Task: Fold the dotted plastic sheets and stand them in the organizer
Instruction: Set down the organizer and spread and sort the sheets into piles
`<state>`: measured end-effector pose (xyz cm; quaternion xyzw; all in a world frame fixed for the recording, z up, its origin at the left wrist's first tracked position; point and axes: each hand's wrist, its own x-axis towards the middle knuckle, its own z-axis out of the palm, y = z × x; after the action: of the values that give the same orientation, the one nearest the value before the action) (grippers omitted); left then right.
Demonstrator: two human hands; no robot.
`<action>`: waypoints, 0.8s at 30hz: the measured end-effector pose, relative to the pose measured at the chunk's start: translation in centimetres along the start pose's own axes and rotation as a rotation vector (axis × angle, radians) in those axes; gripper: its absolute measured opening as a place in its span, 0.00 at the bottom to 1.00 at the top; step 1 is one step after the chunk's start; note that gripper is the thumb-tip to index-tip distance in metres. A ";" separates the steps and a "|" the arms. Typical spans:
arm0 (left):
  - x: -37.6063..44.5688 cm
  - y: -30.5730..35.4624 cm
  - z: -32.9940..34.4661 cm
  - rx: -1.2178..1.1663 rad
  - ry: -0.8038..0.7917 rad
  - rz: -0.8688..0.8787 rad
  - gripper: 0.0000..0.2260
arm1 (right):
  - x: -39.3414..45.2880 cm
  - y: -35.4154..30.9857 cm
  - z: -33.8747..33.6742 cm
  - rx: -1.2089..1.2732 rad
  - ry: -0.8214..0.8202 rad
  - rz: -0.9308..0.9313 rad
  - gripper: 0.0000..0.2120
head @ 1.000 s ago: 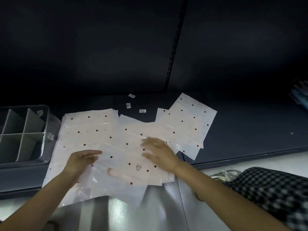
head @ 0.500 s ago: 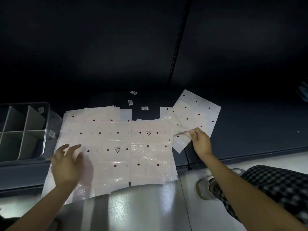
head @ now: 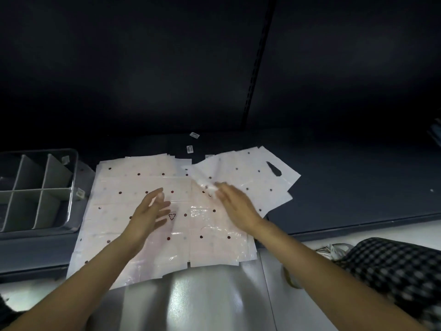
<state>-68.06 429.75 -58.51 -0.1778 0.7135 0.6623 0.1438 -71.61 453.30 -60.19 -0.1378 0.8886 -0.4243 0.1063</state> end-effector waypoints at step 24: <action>0.9 -0.1 -5.0 0.308 0.349 0.166 0.16 | -1.3 -0.6 2.5 -0.275 0.201 -0.329 0.13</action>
<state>-68.70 424.69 -58.59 -0.2066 0.8323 0.5144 -0.0111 -69.59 451.58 -61.14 -0.2512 0.9098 -0.3222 -0.0731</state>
